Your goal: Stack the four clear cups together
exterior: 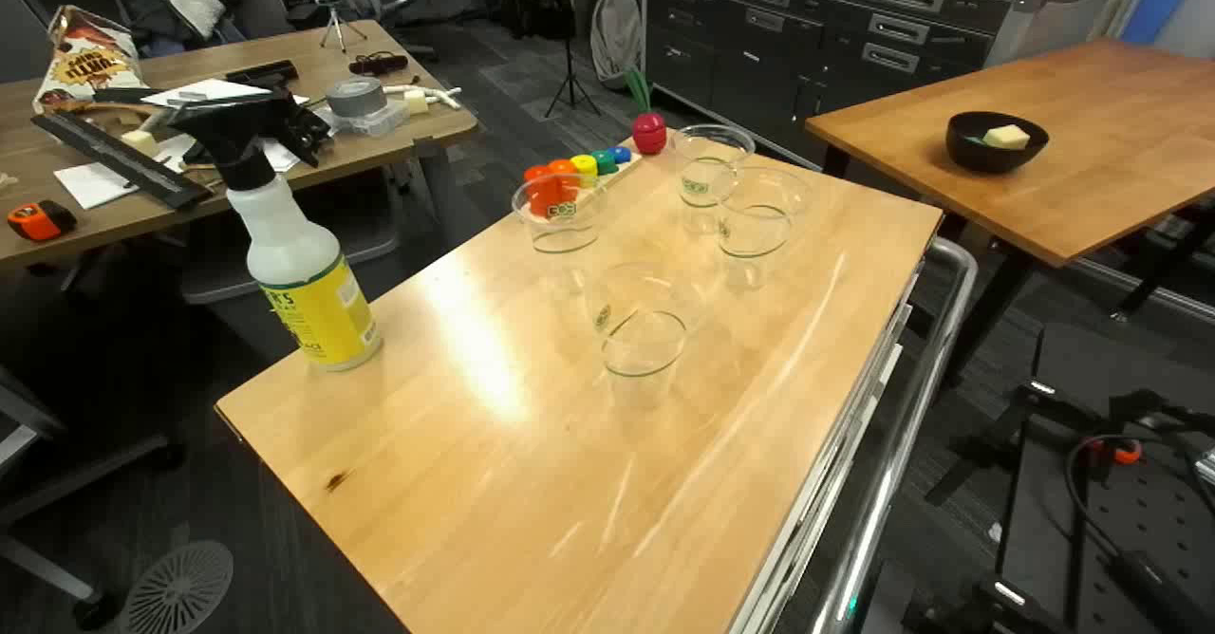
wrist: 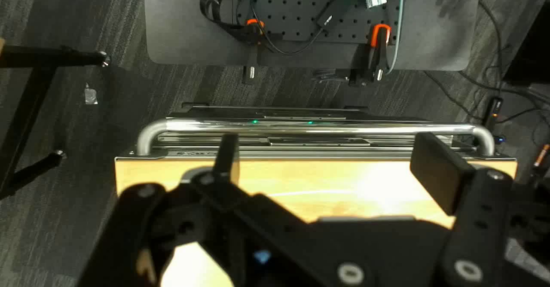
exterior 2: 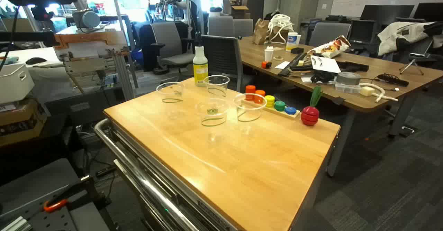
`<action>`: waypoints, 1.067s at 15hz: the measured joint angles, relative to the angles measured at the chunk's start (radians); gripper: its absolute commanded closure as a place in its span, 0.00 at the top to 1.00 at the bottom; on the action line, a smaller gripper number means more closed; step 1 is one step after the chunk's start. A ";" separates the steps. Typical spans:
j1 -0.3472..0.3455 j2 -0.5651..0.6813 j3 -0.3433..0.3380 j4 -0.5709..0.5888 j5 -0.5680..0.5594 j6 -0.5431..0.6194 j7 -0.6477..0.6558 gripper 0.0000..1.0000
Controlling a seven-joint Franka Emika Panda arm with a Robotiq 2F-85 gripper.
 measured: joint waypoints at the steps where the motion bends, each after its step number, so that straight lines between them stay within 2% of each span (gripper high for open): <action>1: 0.000 0.000 0.000 0.003 0.000 0.001 0.000 1.00; 12: 0.005 0.004 0.002 0.005 0.000 0.002 0.000 1.00; 16: 0.029 0.044 0.014 0.008 0.006 0.044 0.000 1.00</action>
